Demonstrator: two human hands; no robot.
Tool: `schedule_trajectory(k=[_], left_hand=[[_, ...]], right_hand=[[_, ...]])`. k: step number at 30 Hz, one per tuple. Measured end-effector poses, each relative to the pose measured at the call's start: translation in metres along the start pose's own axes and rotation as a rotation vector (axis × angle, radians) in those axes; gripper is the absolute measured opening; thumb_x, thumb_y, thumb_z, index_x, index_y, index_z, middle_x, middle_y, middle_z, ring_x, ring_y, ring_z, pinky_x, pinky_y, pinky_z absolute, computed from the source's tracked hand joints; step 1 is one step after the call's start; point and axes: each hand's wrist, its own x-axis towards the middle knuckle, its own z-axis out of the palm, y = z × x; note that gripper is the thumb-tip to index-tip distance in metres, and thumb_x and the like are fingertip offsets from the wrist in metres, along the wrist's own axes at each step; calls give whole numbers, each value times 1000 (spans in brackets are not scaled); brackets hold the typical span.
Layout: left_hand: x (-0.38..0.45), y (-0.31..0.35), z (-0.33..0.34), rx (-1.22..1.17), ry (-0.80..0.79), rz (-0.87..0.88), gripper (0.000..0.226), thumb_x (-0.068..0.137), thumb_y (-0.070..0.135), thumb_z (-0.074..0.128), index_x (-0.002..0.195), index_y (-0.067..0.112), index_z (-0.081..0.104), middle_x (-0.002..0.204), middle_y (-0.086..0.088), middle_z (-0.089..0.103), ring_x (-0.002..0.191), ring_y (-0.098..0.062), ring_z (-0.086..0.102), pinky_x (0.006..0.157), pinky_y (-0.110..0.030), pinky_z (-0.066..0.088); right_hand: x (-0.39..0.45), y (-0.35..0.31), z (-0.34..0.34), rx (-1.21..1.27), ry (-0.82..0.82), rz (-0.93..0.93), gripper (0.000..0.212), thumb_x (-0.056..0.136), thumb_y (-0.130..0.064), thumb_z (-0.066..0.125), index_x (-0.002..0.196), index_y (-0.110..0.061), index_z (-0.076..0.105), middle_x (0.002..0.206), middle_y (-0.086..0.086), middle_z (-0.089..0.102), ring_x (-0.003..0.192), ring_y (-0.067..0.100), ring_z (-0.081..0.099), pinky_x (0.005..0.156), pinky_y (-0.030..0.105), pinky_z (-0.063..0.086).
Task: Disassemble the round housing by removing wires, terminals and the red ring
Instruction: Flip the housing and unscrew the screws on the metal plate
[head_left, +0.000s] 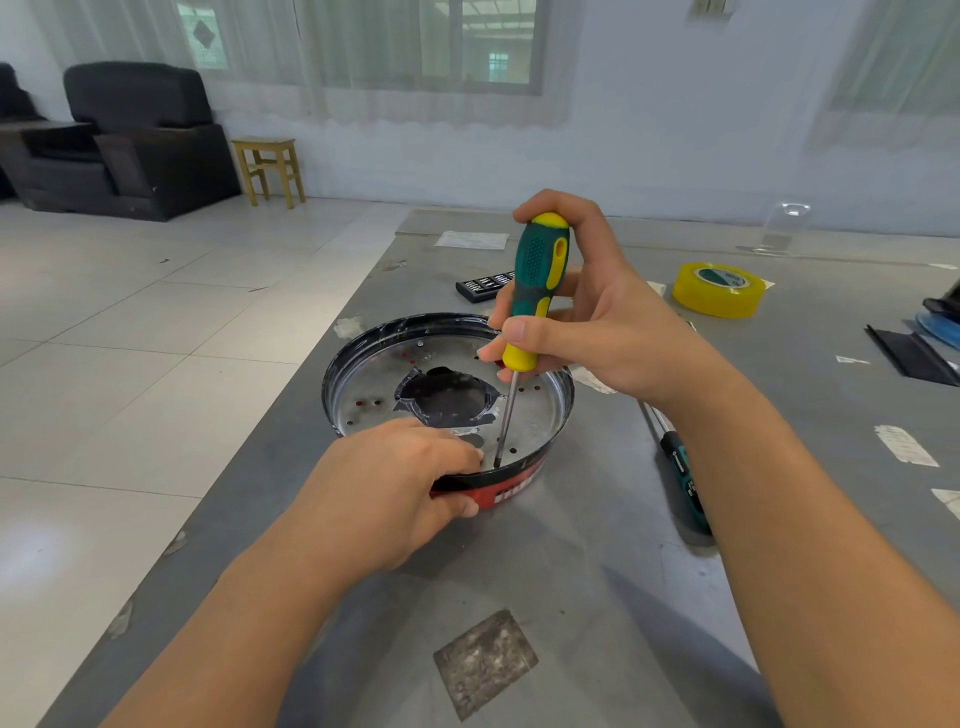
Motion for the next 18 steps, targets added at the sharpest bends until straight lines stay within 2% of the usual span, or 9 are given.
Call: schedule_trajectory(k=[4, 6, 8, 10, 11, 13, 15, 16, 18], left_hand=[[2, -2, -2, -67, -19, -12, 43, 94, 55, 67, 136, 47, 62, 130, 30, 63, 120, -4, 54, 92, -31, 52], [2, -3, -1, -84, -18, -23, 39, 93, 54, 70, 131, 45, 65, 127, 32, 63, 118, -3, 55, 91, -28, 51], [2, -4, 1, -115, -11, -43, 34, 91, 53, 72, 124, 43, 68, 113, 38, 60, 113, -1, 55, 88, -27, 50], [2, -4, 2, -134, -4, -63, 31, 90, 52, 73, 119, 42, 69, 104, 39, 56, 110, 0, 55, 87, -27, 50], [3, -4, 2, -130, -4, -66, 30, 90, 53, 72, 118, 42, 69, 107, 35, 60, 109, -1, 55, 88, -28, 51], [3, -3, 2, -119, -7, -71, 28, 90, 53, 71, 115, 41, 68, 116, 28, 64, 110, -2, 56, 88, -31, 52], [3, -3, 2, -119, -9, -76, 26, 89, 54, 71, 112, 41, 68, 117, 26, 65, 109, -3, 56, 87, -32, 53], [3, -3, 1, -122, -9, -79, 26, 89, 54, 71, 111, 41, 68, 116, 25, 65, 109, -3, 56, 87, -33, 53], [3, -2, 0, -130, -15, -81, 25, 89, 53, 72, 110, 41, 68, 116, 24, 66, 108, -3, 56, 86, -34, 53]], right_hand=[[-1, -7, 1, 25, -44, -3, 64, 91, 7, 68, 126, -40, 44, 104, 18, 70, 93, 40, 76, 74, 52, 63], [0, -12, 5, -43, -11, -17, 56, 88, 1, 71, 119, -39, 46, 100, 16, 71, 90, 35, 77, 74, 53, 63], [3, -16, 11, -187, 89, -65, 36, 91, -19, 73, 112, -36, 49, 94, 11, 70, 84, 26, 78, 74, 49, 64], [9, -21, 15, -427, 239, -119, 20, 97, -47, 64, 105, -32, 53, 83, 4, 68, 72, 13, 74, 68, 43, 63], [12, -22, 16, -602, 311, -142, 26, 97, -59, 55, 100, -32, 55, 74, 0, 65, 65, 9, 68, 62, 41, 59], [19, -27, 13, -982, 408, -159, 47, 95, -75, 37, 92, -32, 56, 57, -6, 52, 54, 7, 51, 50, 31, 39], [24, -36, 13, -1261, 423, -118, 61, 91, -84, 23, 84, -30, 52, 54, -9, 44, 53, 4, 40, 51, 26, 25], [26, -40, 13, -1352, 407, -104, 64, 89, -85, 21, 81, -29, 50, 56, -9, 42, 52, 8, 39, 51, 25, 22], [30, -45, 9, -1420, 330, -82, 57, 89, -83, 30, 80, -30, 47, 61, -5, 42, 55, 17, 41, 51, 26, 20]])
